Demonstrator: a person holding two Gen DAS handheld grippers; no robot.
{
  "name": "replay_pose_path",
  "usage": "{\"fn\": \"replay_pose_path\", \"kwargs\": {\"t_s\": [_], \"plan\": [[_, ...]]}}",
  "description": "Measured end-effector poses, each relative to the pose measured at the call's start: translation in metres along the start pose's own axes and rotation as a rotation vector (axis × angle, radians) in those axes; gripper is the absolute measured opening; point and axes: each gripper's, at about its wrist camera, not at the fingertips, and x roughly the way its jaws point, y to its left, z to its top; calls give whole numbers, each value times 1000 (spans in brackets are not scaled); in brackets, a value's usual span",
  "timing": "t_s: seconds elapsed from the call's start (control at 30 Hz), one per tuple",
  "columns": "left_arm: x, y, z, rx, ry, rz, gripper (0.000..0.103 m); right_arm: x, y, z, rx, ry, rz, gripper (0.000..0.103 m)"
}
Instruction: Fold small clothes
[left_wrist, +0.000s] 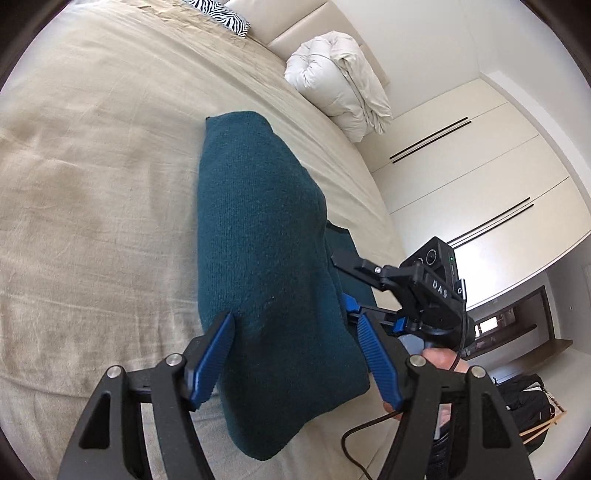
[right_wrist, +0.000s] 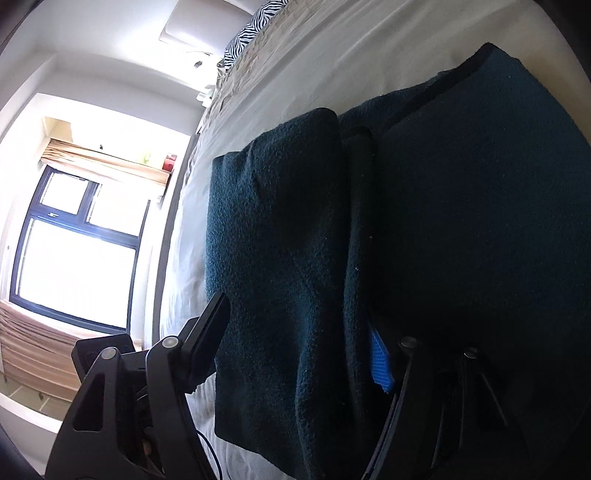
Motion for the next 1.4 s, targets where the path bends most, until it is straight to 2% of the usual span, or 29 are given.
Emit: {"fn": "replay_pose_path", "kwargs": {"t_s": [0.13,0.2,0.3,0.5,0.6,0.67,0.77,0.93,1.1,1.23,1.4], "plan": [[0,5,-2,-7,5,1,71,-29,-7,4,31,-97,-24,67],[0,8,-4,-12,8,6,71,-31,-10,3,39,-77,-10,67],[4,10,-3,-21,8,9,71,-19,-14,-1,34,1,-2,67],[11,12,-3,-19,17,26,72,-8,-4,-22,-52,29,1,66],[14,13,-3,-21,17,37,75,15,12,-19,-137,57,-84,51],[15,12,-4,-20,16,43,77,18,13,-19,-166,57,-141,27],[17,10,-5,-14,18,41,77,13,3,-18,-159,48,-171,15],[18,2,-5,-6,24,29,77,-4,4,-16,-218,-1,-238,12],[22,-8,-8,8,47,24,78,-45,-4,3,-200,-93,-257,11],[25,-14,-10,12,57,5,78,-80,-28,17,-169,-135,-279,11],[29,-26,-14,53,77,2,78,-91,-59,26,-118,-159,-330,11]]}}
